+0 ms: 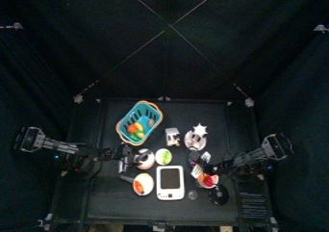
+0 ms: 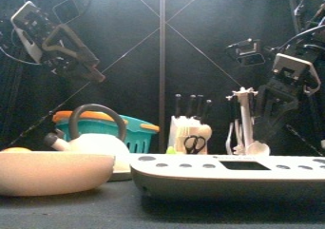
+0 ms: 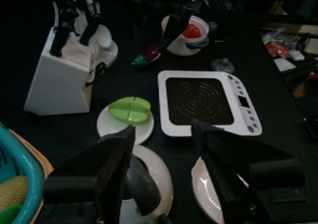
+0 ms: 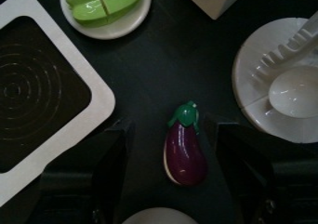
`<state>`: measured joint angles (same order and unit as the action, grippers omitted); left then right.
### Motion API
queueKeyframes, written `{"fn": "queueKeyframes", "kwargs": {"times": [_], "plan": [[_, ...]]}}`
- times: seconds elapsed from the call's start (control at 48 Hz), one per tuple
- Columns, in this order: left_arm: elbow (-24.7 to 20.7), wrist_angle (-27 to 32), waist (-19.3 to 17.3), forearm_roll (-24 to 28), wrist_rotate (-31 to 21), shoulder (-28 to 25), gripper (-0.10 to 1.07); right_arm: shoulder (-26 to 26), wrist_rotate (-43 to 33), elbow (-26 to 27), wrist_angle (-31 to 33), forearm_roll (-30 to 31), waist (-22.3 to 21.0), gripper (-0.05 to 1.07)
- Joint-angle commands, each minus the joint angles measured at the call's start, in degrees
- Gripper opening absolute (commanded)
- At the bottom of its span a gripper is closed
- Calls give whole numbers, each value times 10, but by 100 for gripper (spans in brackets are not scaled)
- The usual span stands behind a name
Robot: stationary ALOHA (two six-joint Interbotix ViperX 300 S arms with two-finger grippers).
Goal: Place eggplant on table
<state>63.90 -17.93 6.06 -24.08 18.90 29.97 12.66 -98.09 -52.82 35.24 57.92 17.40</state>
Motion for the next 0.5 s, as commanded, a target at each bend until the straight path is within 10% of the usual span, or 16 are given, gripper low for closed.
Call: {"fn": "queueKeyframes", "kwargs": {"times": [0.0, 0.479], "plan": [[-27, -14, -3, 0, 2, 13, 88, 5, 1, 18, -1, 12, -4, 93], [-48, 86, -83, -37, 4, 67, 88, -13, 2, 51, -13, 36, -7, 93]]}}
